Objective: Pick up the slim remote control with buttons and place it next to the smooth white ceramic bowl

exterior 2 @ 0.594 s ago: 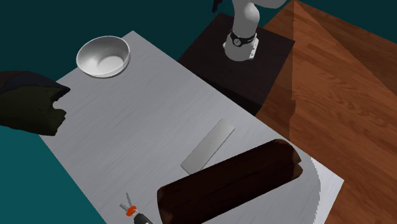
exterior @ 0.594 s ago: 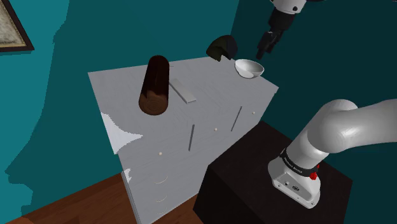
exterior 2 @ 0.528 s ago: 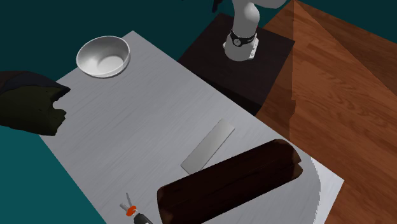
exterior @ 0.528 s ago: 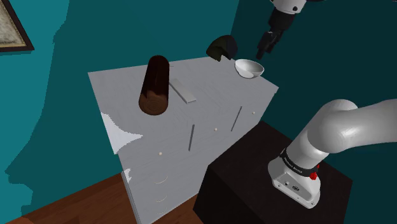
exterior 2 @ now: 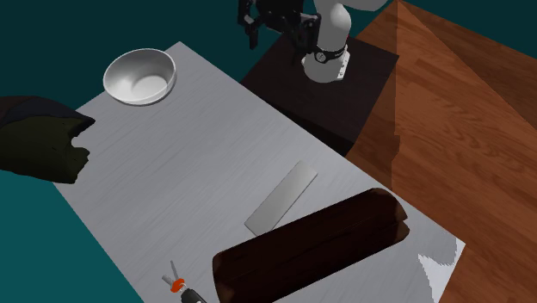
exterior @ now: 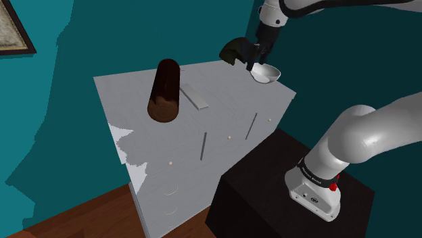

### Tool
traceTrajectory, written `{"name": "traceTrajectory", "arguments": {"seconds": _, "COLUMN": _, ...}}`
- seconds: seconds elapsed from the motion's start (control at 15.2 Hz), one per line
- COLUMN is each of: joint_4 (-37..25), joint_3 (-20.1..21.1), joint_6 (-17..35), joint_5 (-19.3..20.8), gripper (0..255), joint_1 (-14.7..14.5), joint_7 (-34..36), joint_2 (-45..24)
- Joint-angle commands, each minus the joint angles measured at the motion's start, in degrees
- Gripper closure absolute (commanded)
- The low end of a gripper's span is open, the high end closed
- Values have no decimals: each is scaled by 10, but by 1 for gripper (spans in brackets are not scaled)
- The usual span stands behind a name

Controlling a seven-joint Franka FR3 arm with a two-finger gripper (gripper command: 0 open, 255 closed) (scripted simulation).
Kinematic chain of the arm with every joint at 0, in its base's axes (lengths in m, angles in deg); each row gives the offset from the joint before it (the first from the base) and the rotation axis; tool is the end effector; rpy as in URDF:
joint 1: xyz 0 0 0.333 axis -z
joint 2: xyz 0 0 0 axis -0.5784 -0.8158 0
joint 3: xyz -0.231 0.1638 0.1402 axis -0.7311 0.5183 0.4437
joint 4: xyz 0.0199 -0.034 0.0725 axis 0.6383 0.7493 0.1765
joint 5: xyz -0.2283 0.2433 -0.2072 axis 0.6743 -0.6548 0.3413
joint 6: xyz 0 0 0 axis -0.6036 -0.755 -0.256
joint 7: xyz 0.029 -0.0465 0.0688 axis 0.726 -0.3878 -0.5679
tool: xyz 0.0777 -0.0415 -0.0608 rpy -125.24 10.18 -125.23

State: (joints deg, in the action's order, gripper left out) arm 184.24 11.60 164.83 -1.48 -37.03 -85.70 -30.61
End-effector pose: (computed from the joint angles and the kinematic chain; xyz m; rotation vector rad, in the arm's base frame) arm 0.3846 0.0087 0.5288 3.0768 0.1155 0.1098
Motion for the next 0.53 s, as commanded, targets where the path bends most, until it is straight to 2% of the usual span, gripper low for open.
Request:
{"name": "traceTrajectory", "arguments": {"seconds": 0.0, "joint_4": -9, "joint_3": 8, "joint_6": 23, "joint_5": -5, "gripper": 0, "joint_1": -3, "joint_7": 13, "joint_2": -35}}
{"name": "traceTrajectory", "arguments": {"seconds": 0.46, "joint_4": -67, "joint_3": 41, "joint_6": 95, "joint_5": -17, "gripper": 0, "joint_1": -17, "joint_7": 69, "joint_2": -178}}
